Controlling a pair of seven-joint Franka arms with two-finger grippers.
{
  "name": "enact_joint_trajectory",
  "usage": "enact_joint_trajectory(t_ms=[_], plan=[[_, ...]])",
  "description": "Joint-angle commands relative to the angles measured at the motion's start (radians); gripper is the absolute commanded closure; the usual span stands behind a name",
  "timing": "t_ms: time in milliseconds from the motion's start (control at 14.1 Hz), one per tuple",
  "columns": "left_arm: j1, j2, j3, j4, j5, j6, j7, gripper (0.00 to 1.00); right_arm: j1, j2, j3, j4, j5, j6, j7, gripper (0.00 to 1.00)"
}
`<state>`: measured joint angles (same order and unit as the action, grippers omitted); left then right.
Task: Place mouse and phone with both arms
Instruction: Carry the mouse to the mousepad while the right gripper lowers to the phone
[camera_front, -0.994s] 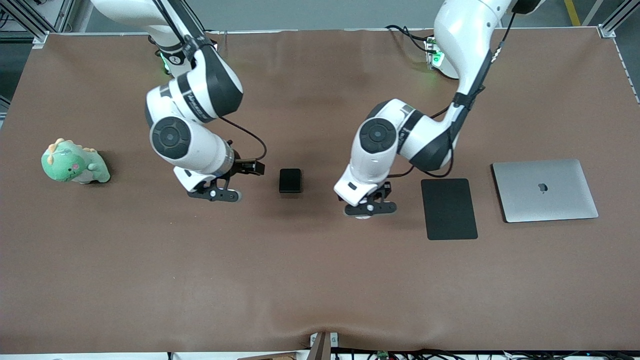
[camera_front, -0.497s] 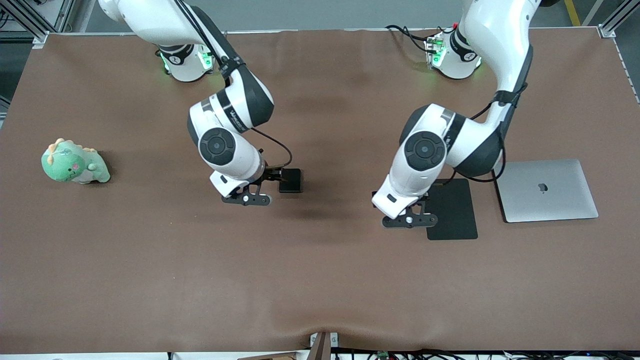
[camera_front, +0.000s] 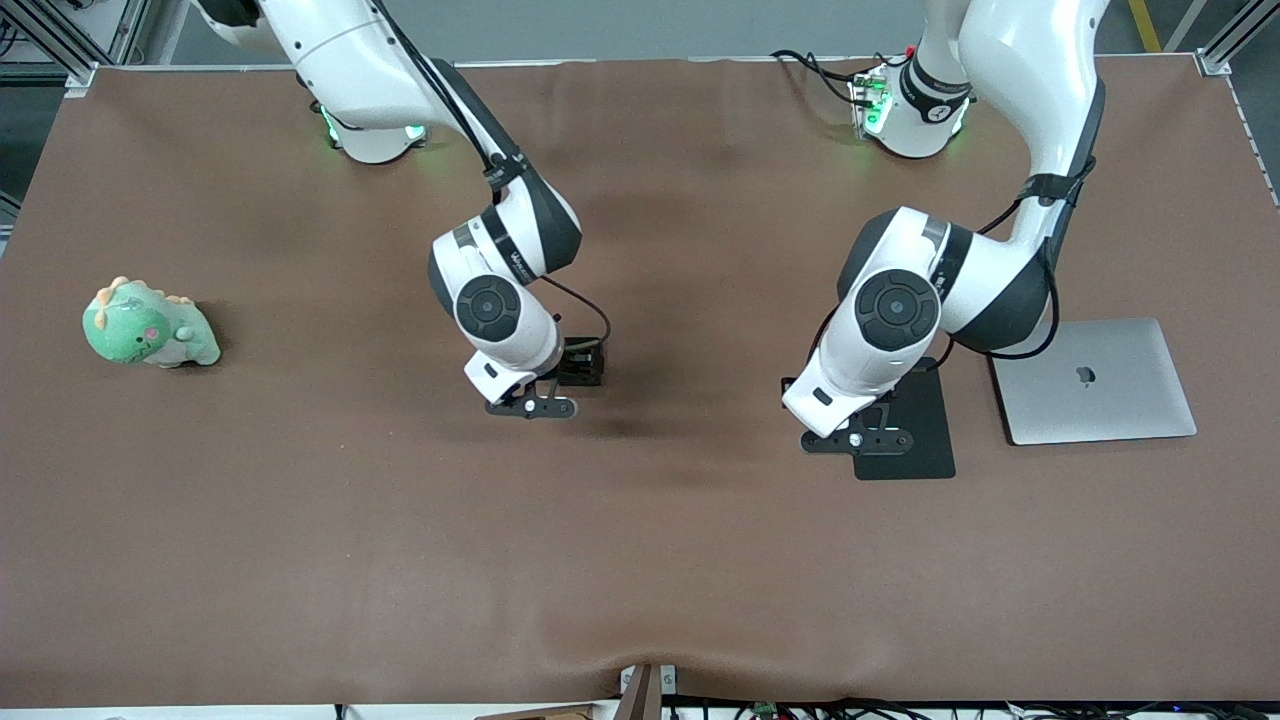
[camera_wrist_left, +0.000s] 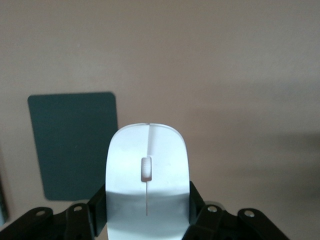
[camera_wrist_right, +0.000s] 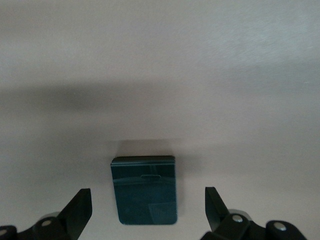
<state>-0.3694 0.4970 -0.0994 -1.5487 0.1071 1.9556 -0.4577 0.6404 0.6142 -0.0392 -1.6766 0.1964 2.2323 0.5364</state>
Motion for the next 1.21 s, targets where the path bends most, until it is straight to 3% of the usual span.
enact_joint_trajectory(t_ms=[0,213,497,923,1136], plan=[[0.017,-0.044,-0.008,-0.037,0.009,-0.065,0.047,0.84,0.025,0.010,-0.008,-0.037,0.018,0.061,0.007,0.00],[0.064,-0.072,-0.009,-0.056,0.009,-0.104,0.091,0.84,0.044,0.030,-0.010,-0.038,0.018,0.082,0.013,0.00],[0.156,-0.115,-0.011,-0.151,0.008,-0.081,0.119,0.84,0.056,0.032,-0.010,-0.064,0.017,0.118,0.016,0.00],[0.216,-0.147,-0.009,-0.394,0.006,0.276,0.074,0.84,0.065,0.038,-0.010,-0.089,0.017,0.150,0.016,0.00],[0.245,-0.137,-0.006,-0.442,0.008,0.354,0.074,0.84,0.073,0.047,-0.010,-0.091,0.017,0.153,0.016,0.00]])
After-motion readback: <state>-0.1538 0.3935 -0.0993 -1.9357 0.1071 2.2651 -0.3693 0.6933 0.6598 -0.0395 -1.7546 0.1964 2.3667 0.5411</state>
